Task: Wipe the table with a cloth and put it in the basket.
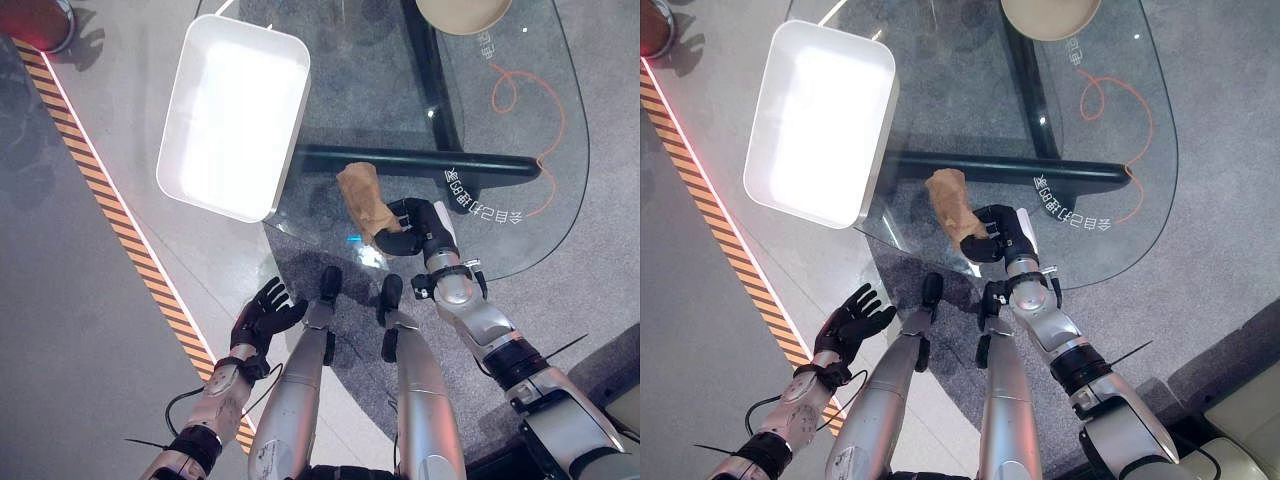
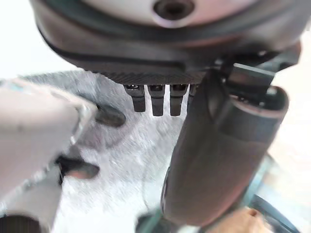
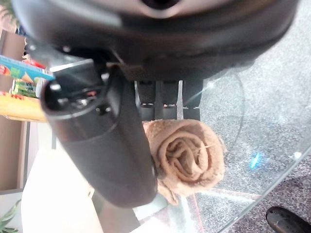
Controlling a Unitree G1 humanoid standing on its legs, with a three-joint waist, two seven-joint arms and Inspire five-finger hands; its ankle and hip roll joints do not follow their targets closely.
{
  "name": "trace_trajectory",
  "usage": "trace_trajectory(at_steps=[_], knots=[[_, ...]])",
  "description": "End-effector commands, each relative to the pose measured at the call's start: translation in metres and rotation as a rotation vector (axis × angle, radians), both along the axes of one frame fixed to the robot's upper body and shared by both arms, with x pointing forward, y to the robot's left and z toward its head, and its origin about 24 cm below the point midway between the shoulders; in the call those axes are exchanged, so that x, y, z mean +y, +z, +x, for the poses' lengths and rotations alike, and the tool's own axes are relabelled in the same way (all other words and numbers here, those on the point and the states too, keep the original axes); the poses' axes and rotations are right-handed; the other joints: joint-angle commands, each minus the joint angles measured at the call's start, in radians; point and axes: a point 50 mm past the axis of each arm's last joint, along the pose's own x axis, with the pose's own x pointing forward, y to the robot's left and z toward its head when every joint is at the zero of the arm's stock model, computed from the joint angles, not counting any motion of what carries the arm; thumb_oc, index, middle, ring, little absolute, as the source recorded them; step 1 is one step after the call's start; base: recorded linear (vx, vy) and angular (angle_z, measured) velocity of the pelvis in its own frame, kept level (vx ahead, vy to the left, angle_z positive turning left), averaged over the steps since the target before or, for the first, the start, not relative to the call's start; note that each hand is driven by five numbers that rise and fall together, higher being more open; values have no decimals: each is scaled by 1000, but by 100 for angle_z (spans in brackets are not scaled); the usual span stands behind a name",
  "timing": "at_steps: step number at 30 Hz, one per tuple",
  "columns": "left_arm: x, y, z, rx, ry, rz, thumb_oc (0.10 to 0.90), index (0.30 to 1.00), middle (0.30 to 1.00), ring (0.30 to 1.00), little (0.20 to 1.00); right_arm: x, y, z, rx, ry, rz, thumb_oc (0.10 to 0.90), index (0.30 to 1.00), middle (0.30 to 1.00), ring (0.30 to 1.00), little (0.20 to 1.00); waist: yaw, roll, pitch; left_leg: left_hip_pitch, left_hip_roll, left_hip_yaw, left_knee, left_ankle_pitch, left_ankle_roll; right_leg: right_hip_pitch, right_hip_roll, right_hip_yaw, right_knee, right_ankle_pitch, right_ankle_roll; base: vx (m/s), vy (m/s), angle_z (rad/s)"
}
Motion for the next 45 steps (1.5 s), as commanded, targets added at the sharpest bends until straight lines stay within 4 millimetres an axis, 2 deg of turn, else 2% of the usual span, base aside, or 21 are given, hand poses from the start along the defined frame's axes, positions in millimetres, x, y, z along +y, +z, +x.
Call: trace_trajectory(at_steps=[1, 3, 7, 10, 12, 19, 22, 26, 33, 38, 45], knots=[[2, 7, -20, -74, -34, -193, 800, 900, 900, 900, 900, 13, 65, -17, -335, 178, 173, 100, 300, 300, 300, 200, -8, 16, -19, 71, -34, 16, 57, -113, 52, 88, 39, -33, -78, 22, 10, -11, -78, 2], [-3, 18, -24, -137, -86, -312, 800, 900, 900, 900, 900, 7, 62, -31, -357, 199, 238, 100, 300, 300, 300, 200, -12, 7, -19, 89, -31, 14, 55, -119, 55, 111, 39, -34, -84, 18, 12, -10, -76, 2], [-8, 31, -27, -199, -163, -429, 800, 900, 900, 900, 900, 2, 65, -43, -392, 235, 297, 100, 300, 300, 300, 200, -16, 0, -19, 92, -28, 14, 61, -124, 60, 119, 42, -36, -79, 14, 12, -10, -66, 2], [-11, 42, -28, -255, -213, -520, 800, 900, 900, 900, 900, 2, 72, -51, -431, 296, 333, 100, 300, 300, 300, 200, -20, -4, -19, 89, -26, 15, 63, -125, 62, 117, 46, -34, -76, 12, 12, -6, -49, 1], [-13, 56, -26, -311, -255, -593, 800, 900, 900, 900, 900, 7, 84, -59, -489, 401, 373, 100, 300, 300, 300, 200, -24, -6, -19, 85, -25, 15, 63, -125, 65, 113, 51, -28, -75, 12, 14, -15, -58, -1], [-19, 79, -14, -381, -310, -678, 800, 900, 900, 900, 900, 25, 107, -74, -574, 681, 323, 100, 300, 300, 300, 200, -34, -21, -19, 82, -23, 27, 68, -126, 66, 117, 58, -18, -81, 17, 20, -15, -52, -1], [-19, 84, -11, -396, -321, -716, 800, 900, 900, 900, 900, 27, 108, -76, -574, 710, 258, 100, 300, 300, 300, 200, -37, -29, -19, 81, -22, 30, 72, -128, 65, 121, 60, -15, -84, 18, 21, -5, -42, -1], [-19, 100, -10, -441, -368, -828, 800, 900, 900, 900, 900, 21, 109, -79, -569, 710, 215, 100, 300, 300, 300, 200, -45, -45, -19, 72, -17, 36, 85, -129, 61, 128, 61, -9, -94, 24, 22, 5, -44, -1], [-18, 119, -8, -509, -404, -847, 800, 900, 900, 900, 900, 24, 104, -85, -557, 753, 174, 100, 300, 300, 300, 200, -51, -52, -19, 56, -16, 37, 91, -128, 60, 120, 61, -3, -102, 29, 23, 8, -14, 0], [-21, 129, -2, -517, -418, -829, 800, 900, 900, 900, 900, 40, 106, -92, -542, 908, 101, 100, 300, 300, 300, 200, -51, -53, -19, 44, -20, 32, 96, -122, 57, 114, 60, 2, -103, 32, 24, 0, 0, 0], [-23, 135, 1, -533, -444, -800, 800, 900, 900, 900, 900, 45, 96, -88, -471, 903, 49, 100, 300, 300, 300, 200, -47, -53, -19, 36, -25, 26, 97, -113, 53, 114, 61, 2, -105, 31, 22, 0, 0, 0]])
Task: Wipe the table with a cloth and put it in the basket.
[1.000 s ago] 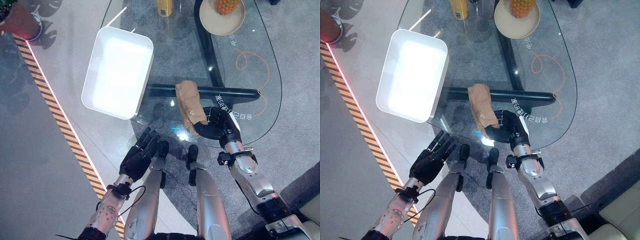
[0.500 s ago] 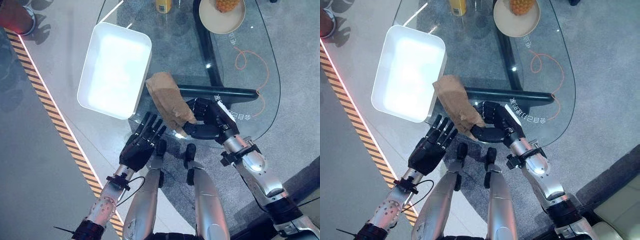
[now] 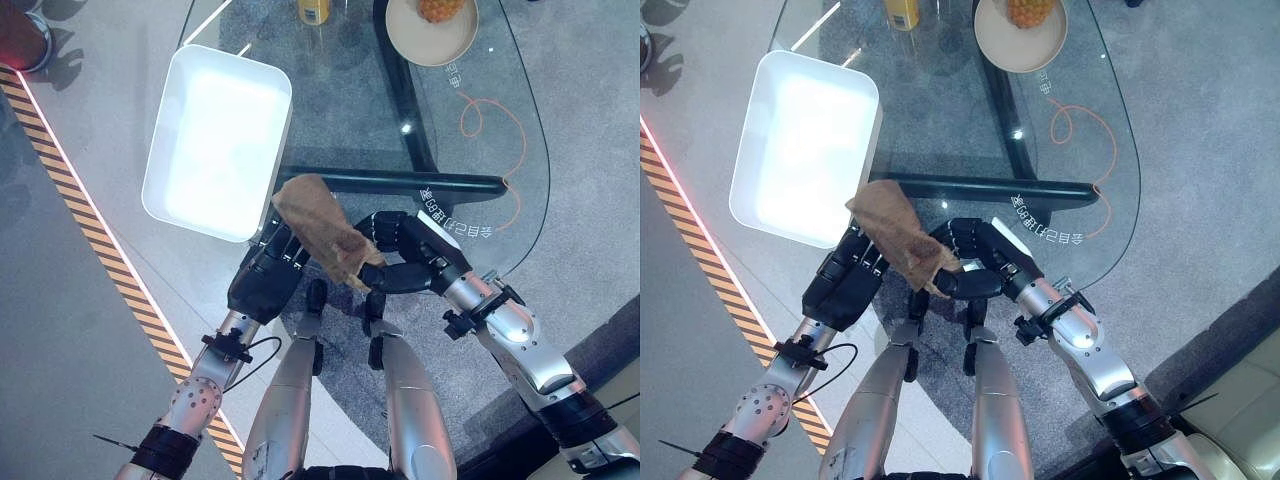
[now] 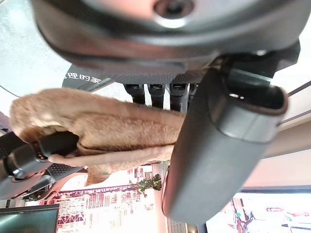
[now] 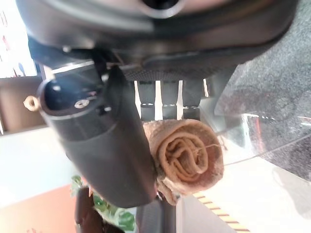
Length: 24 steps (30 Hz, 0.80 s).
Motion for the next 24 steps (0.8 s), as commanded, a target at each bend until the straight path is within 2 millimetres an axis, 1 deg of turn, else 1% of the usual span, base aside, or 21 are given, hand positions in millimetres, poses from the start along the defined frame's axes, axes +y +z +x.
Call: trace_trajectory(at_steps=[1, 4, 7, 9, 12, 14, 17, 24], knots=[[-8, 34, -9, -174, -66, -36, 800, 900, 900, 900, 900, 33, 58, -30, -316, 256, 77, 100, 300, 300, 300, 200, 3, -1, -28, -10, -32, 27, 111, -93, 40, 56, 52, 5, -71, 49, 15, 0, 0, 0], [-10, 34, -9, -170, -68, -31, 800, 900, 900, 900, 900, 36, 59, -30, -326, 265, 68, 100, 300, 300, 300, 200, 3, 0, -28, -14, -34, 24, 109, -88, 39, 53, 51, 5, -73, 52, 15, 0, 0, 0], [-13, 32, -8, -163, -71, -4, 800, 900, 900, 900, 900, 46, 60, -35, -341, 367, 32, 100, 300, 300, 300, 200, 6, 2, -28, -16, -36, 21, 110, -86, 37, 51, 51, 5, -73, 50, 15, 0, 0, 0], [-14, 33, -6, -162, -70, 6, 800, 900, 900, 900, 900, 51, 60, -36, -332, 397, 6, 100, 300, 300, 300, 200, 7, 2, -28, -21, -36, 19, 112, -83, 34, 49, 50, 4, -72, 52, 15, 0, 0, 0], [-16, 33, -4, -163, -76, 10, 800, 900, 900, 900, 900, 53, 55, -29, -306, 355, -59, 100, 300, 300, 300, 200, 10, 4, -28, -24, -38, 18, 114, -79, 32, 47, 49, 5, -71, 51, 13, 0, 0, 0], [-17, 34, -4, -165, -79, 7, 800, 900, 900, 900, 900, 53, 53, -27, -290, 334, -67, 100, 300, 300, 300, 200, 10, 4, -28, -25, -38, 17, 113, -78, 32, 46, 49, 5, -71, 51, 13, 0, 0, 0], [-18, 32, -6, -176, -91, 4, 800, 900, 900, 900, 900, 51, 42, -21, -248, 284, -111, 100, 300, 300, 300, 200, 10, 8, -28, -21, -41, 15, 108, -75, 30, 49, 50, 8, -75, 49, 11, 0, 0, 0], [-23, 30, -6, -188, -112, -11, 800, 900, 900, 900, 900, 57, 33, -21, -232, 321, -216, 100, 300, 300, 300, 200, 13, 19, -28, -28, -47, 13, 105, -70, 29, 43, 49, 11, -77, 49, 9, 0, 0, 0]])
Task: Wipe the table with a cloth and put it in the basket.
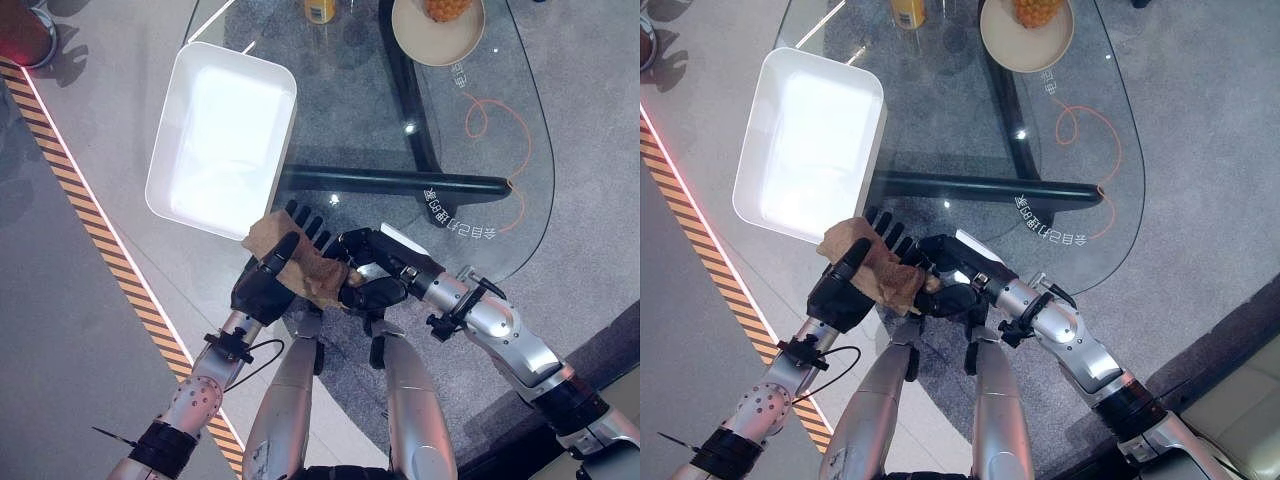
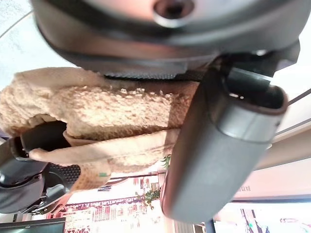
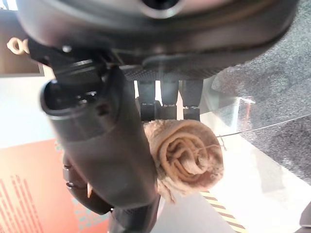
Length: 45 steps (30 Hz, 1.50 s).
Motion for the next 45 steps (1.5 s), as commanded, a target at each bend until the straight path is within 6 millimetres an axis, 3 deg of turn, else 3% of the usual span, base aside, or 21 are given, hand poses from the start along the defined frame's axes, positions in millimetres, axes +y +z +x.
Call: trace_trajectory(at_steps=[1, 5, 6, 7, 8, 32, 33, 34, 35, 45], knots=[[-23, 40, -5, -241, -126, -76, 800, 900, 900, 900, 900, 32, 35, -23, -175, 218, 11, 100, 300, 300, 300, 200, 7, 18, -27, -34, -43, 15, 106, -69, 33, 44, 54, 11, -94, 56, 11, 0, 0, 0], [-24, 38, -4, -243, -116, -82, 800, 900, 900, 900, 900, 36, 36, -22, -181, 215, 11, 100, 300, 300, 300, 200, 8, 20, -27, -31, -44, 18, 107, -71, 36, 45, 54, 16, -93, 56, 12, -2, 16, 0], [-25, 39, -3, -257, -115, -92, 495, 639, 639, 639, 595, 36, 37, -21, -186, 206, 11, 100, 300, 300, 300, 200, 8, 20, -27, -33, -45, 19, 106, -69, 37, 42, 54, 16, -92, 58, 12, 0, 0, 0], [-24, 39, -4, -258, -108, -95, 262, 439, 439, 439, 362, 36, 37, -20, -186, 201, 12, 100, 300, 300, 300, 200, 9, 20, -27, -31, -45, 20, 107, -72, 37, 44, 54, 17, -92, 56, 12, 0, 0, 0], [-23, 40, -4, -257, -100, -106, 100, 300, 300, 300, 200, 35, 37, -20, -188, 191, 15, 100, 300, 300, 300, 200, 10, 19, -27, -29, -46, 19, 105, -72, 38, 44, 55, 18, -93, 56, 12, 0, 0, 0], [-20, 37, -6, -266, -27, -166, 100, 300, 300, 300, 200, 25, 44, -13, -237, 40, 132, 100, 300, 300, 300, 200, 7, 9, -27, -24, -47, 25, 107, -91, 54, 43, 55, 27, -97, 63, 20, 0, 0, 0], [-20, 38, -5, -267, -24, -166, 100, 300, 300, 300, 200, 25, 44, -13, -243, 32, 132, 243, 422, 422, 422, 343, 7, 8, -27, -27, -46, 25, 109, -91, 54, 39, 54, 27, -95, 65, 20, 0, 0, 0], [-20, 38, -5, -265, -23, -166, 100, 300, 300, 300, 200, 25, 43, -13, -245, 29, 129, 435, 587, 587, 587, 535, 7, 8, -27, -24, -46, 26, 110, -94, 55, 42, 54, 27, -94, 62, 21, 0, 0, 0], [-20, 37, -5, -265, -21, -166, 100, 300, 300, 300, 200, 24, 43, -13, -249, 22, 129, 800, 900, 900, 900, 900, 6, 7, -27, -25, -45, 26, 112, -95, 55, 42, 53, 27, -93, 62, 21, 0, 0, 0], [-14, 37, -6, -270, 24, -155, 100, 300, 300, 300, 200, 4, 50, -10, -305, -131, 183, 800, 900, 900, 900, 900, 2, -3, -27, -28, -44, 25, 119, -106, 60, 40, 53, 28, -91, 62, 26, 0, 0, 0]])
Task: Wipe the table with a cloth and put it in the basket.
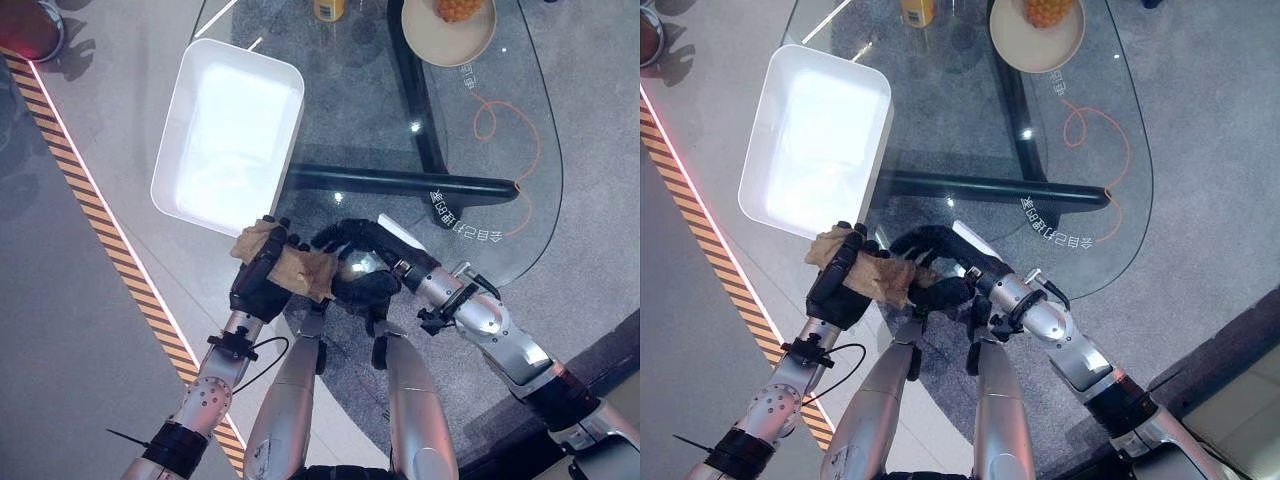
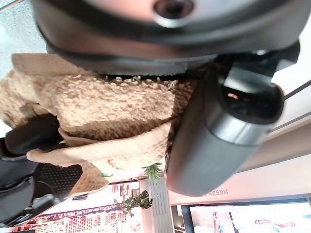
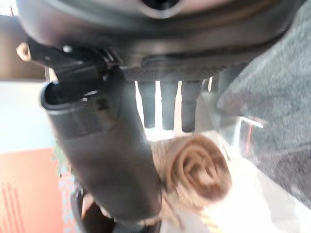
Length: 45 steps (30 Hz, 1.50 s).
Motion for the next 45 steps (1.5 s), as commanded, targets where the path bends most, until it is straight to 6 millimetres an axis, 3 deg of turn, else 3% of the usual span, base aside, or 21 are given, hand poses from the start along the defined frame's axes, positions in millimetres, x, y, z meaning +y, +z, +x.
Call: trace_trajectory(at_steps=[1, 8, 15, 22, 24, 26, 33, 40, 45], knots=[[-7, 40, -10, -263, -49, -64, 100, 300, 300, 300, 200, 3, 42, -16, -228, 13, 111, 800, 900, 900, 900, 900, -14, -6, -27, -28, -41, 27, 118, -103, 57, 37, 56, 29, -92, 70, 25, 25, -34, 2], [4, 41, -11, -278, -4, -33, 100, 300, 300, 300, 200, -21, 43, -17, -265, -126, 182, 800, 900, 900, 900, 900, -21, -22, -27, -21, -37, 26, 119, -112, 61, 43, 61, 27, -93, 71, 31, 8, -22, 1], [19, 43, -12, -337, 90, 38, 100, 300, 300, 300, 200, -33, 35, -21, -234, -158, 200, 800, 900, 900, 900, 900, -30, -18, -27, -20, -30, 37, 119, -118, 62, 39, 62, 35, -89, 67, 33, 1, 5, 0], [34, 77, -4, -553, 254, 264, 100, 300, 300, 300, 200, -29, 23, -14, -116, -112, 191, 800, 900, 900, 900, 900, -35, 0, -27, -31, -30, 48, 127, -117, 53, 21, 56, 42, -72, 55, 28, 9, 57, -1], [42, 98, 2, -613, 380, 365, 100, 300, 300, 300, 200, -22, 7, -12, -6, -83, 157, 800, 900, 900, 900, 900, -39, 16, -27, -37, -33, 54, 133, -114, 49, 8, 53, 49, -56, 46, 23, 36, 126, -3], [46, 105, 5, -621, 430, 412, 100, 300, 300, 300, 200, -19, -1, -12, 38, -73, 138, 800, 900, 900, 900, 900, -42, 20, -27, -43, -32, 58, 141, -115, 47, 0, 54, 54, -45, 41, 21, 35, 73, -5], [69, 121, 13, -562, 762, 851, 100, 300, 300, 300, 200, -16, -31, -14, 253, -29, 107, 800, 900, 900, 900, 900, -50, 35, -27, -78, -31, 75, 152, -105, 40, -27, 54, 63, -42, 35, 7, 18, 93, -6], [79, 136, 12, -593, 919, 944, 100, 300, 300, 300, 200, -12, -54, -20, 387, 9, 43, 800, 900, 900, 900, 900, -53, 40, -27, -99, -29, 86, 154, -102, 37, -47, 56, 69, -41, 30, -3, 25, 93, -2], [98, 164, 28, -559, 1152, 1041, 100, 300, 300, 300, 200, -12, -72, -13, 476, -11, -60, 800, 900, 900, 900, 900, -61, 40, -27, -153, -23, 101, 171, -102, 33, -107, 58, 72, -28, 29, -13, 34, 112, -2]])
